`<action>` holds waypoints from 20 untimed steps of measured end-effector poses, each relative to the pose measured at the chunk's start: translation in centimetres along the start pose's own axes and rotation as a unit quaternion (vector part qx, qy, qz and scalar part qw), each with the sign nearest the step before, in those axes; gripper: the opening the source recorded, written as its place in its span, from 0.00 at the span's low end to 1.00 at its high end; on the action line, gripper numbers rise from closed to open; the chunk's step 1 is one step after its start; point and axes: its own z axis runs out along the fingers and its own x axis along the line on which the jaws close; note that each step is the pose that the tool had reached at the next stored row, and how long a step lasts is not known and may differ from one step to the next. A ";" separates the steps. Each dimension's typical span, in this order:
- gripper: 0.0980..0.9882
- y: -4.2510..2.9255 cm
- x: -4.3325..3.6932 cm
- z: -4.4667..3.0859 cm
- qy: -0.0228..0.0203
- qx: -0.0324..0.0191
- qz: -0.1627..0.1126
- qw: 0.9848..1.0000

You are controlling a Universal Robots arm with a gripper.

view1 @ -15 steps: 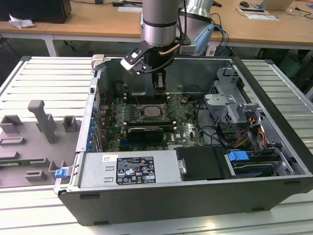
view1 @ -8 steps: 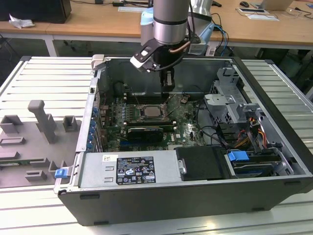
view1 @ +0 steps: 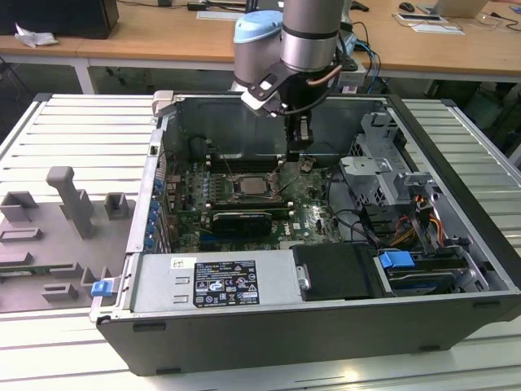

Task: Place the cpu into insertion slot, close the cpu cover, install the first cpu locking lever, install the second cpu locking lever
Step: 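Close the cpu cover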

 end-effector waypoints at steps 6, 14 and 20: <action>0.01 1.29 0.08 0.16 0.000 0.002 -0.018 1.000; 0.01 2.13 0.39 0.63 0.000 0.004 -0.018 1.000; 0.01 2.50 0.44 1.53 0.000 0.006 -0.018 1.000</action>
